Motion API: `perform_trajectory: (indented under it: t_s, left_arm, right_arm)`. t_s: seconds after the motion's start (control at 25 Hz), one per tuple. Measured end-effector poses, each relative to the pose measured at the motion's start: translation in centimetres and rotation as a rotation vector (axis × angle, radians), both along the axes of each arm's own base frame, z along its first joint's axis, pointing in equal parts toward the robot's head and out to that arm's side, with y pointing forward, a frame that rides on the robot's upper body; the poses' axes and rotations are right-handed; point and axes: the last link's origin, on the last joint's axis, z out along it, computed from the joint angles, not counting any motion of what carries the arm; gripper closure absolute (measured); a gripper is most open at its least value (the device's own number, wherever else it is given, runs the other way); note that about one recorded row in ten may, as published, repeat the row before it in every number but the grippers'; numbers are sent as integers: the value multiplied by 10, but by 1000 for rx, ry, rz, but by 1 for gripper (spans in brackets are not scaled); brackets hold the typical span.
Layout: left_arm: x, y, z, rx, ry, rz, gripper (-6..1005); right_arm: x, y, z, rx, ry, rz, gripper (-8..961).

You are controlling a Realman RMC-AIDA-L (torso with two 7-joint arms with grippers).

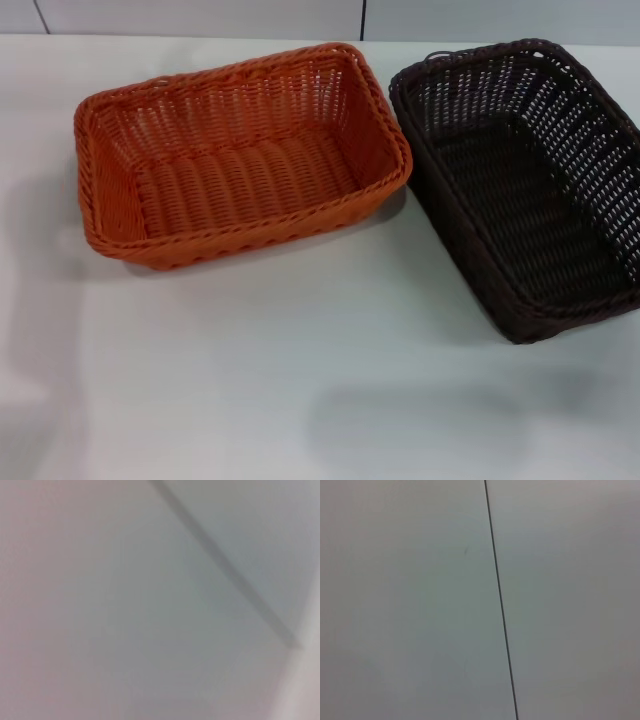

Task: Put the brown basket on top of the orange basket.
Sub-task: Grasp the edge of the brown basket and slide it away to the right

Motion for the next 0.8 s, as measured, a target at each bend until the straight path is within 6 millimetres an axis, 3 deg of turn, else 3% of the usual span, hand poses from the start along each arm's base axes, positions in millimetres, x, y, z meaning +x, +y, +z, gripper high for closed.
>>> perform_trajectory:
  t_s: [0.08, 0.12, 0.24, 0.36, 0.44, 0.56, 0.6, 0.72, 0.76, 0.8]
  left_arm:
    - [1, -1, 6, 78, -1, -26, 342]
    - [0, -10, 16, 320, -4, -125, 342]
    - [-4, -19, 17, 443, -3, -182, 343]
    - [-23, -42, 4, 759, -50, -318, 343]
    - [-34, -55, 12, 914, -143, -359, 342]
    - [-61, -97, 36, 1147, -414, -450, 340]
    - [-81, -118, 42, 1182, -585, -479, 336]
    - [-128, -140, 40, 1139, -843, -450, 326]
    - [-128, -140, 40, 1139, -843, -450, 322]
    - [-163, -151, 35, 1116, -986, -396, 319]
  right_arm:
    - [0, 0, 0, 0, 0, 0, 121]
    - [0, 0, 0, 1, 1, 0, 121]
    - [-1, 1, 0, 2, 4, 4, 122]
    - [-3, 3, 1, 2, 2, 13, 123]
    - [-5, 5, 0, -3, 0, 24, 124]
    - [-12, 7, -1, -1, 6, 53, 126]
    - [-22, 8, 1, 13, 5, 102, 127]
    - [-38, 8, 1, 26, 1, 181, 128]
    - [-47, 9, 2, 30, 0, 225, 129]
    - [-68, 16, 3, 19, 3, 321, 129]
